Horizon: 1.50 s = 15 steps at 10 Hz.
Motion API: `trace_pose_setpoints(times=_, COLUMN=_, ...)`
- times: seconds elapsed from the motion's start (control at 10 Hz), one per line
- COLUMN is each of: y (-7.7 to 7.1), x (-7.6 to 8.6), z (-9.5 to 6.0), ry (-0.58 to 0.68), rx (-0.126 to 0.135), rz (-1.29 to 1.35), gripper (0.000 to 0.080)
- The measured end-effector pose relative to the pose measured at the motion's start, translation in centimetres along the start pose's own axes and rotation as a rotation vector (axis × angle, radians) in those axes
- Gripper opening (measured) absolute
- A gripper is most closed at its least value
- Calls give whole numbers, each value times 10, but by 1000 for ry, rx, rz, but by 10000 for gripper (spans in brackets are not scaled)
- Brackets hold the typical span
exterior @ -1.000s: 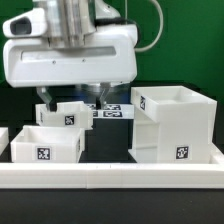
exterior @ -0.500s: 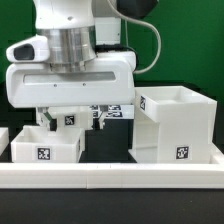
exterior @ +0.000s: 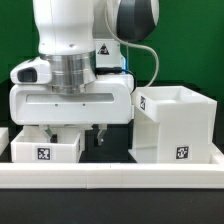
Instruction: Assemble drawer
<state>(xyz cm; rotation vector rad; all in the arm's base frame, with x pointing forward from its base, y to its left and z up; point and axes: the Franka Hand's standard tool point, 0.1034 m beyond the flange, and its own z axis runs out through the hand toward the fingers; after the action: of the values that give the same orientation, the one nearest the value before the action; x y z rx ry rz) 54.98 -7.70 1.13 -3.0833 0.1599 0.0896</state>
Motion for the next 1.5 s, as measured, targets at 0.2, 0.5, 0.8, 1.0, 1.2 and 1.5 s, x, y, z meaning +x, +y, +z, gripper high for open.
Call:
trace_pose_setpoints(times=0.2, y=-2, x=-5, z=5, ry=1, rx=-5, rz=-3, gripper=649)
trace_pose_setpoints(times=0.5, y=-4, x=-9, z=8, ry=3, rx=-9, rz=-7, gripper=649)
trace_pose_setpoints(times=0.8, y=-3, x=-8, z=8, ry=6, rx=-10, rz=-7, gripper=527)
trace_pose_setpoints(times=1.0, y=-3, x=-8, z=7, ry=9, rx=-11, rz=-8, gripper=390)
trace_pose_setpoints(times=1.2, y=-2, x=-6, z=6, ry=11, rx=-12, rz=-8, gripper=68)
trace_pose_setpoints(times=1.5, y=-2, x=-6, z=6, ry=12, rx=-12, rz=-8, gripper=41)
